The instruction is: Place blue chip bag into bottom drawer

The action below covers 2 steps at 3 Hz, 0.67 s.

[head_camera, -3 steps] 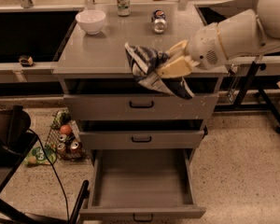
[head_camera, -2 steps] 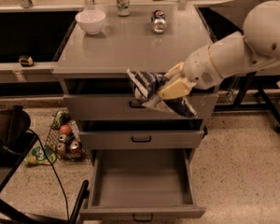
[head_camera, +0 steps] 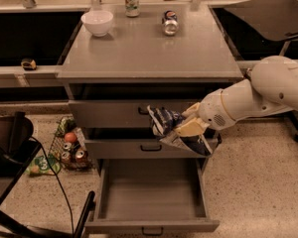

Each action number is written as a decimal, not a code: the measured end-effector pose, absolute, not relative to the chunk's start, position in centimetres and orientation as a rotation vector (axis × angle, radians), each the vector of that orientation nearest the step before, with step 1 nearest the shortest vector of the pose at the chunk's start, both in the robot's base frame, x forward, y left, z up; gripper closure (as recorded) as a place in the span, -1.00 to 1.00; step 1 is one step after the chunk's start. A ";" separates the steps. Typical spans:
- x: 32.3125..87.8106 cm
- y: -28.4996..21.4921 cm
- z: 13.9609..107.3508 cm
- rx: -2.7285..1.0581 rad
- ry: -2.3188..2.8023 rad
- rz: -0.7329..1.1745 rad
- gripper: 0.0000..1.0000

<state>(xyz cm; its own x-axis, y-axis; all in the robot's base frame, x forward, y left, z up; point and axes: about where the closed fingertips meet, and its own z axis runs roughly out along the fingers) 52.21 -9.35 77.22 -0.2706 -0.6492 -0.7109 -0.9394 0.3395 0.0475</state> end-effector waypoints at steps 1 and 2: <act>52.2 -9.3 77.2 -1.385 2.015 0.635 1.00; 52.1 -9.2 76.7 -1.381 2.025 0.645 1.00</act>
Offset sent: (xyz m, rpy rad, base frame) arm -0.0019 -0.0003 -0.0160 0.0062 0.0386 -0.0145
